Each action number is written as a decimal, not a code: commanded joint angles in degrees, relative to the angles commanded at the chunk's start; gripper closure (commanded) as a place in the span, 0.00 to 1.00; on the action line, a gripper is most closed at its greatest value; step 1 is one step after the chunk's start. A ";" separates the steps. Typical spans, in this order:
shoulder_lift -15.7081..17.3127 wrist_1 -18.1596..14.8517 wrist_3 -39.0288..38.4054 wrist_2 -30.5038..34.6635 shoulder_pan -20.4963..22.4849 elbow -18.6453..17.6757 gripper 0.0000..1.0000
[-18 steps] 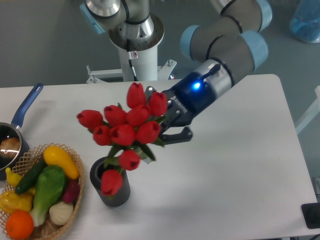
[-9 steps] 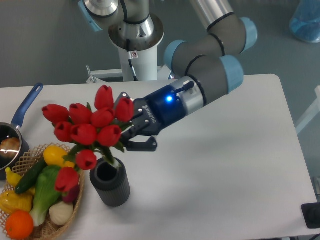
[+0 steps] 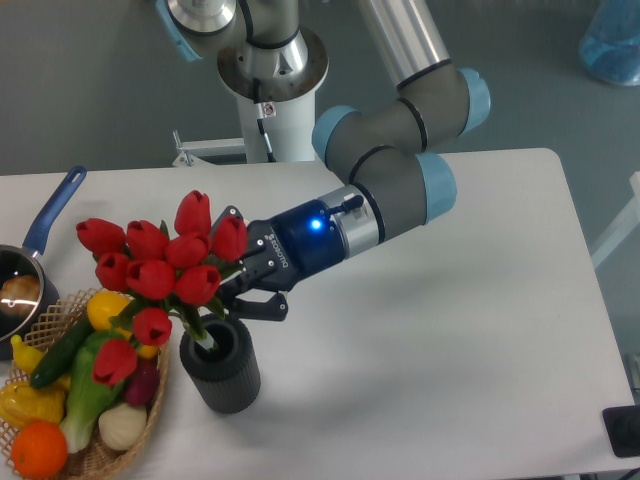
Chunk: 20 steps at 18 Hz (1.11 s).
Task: Insert the flowers into the vase
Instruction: 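Lower the tulip stems down into the vase opening, then open the gripper to release the tulip stems in the vase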
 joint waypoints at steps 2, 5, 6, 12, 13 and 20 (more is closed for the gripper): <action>-0.52 0.00 0.35 0.00 0.18 -0.87 1.00; -2.28 0.00 4.21 0.09 0.26 -2.89 1.00; -2.72 0.00 4.74 0.17 0.44 -3.42 1.00; -3.52 0.09 6.41 1.05 1.05 -6.32 0.95; -3.60 0.09 6.85 1.14 1.06 -6.42 0.94; -7.38 0.17 13.44 2.11 1.84 -6.68 0.85</action>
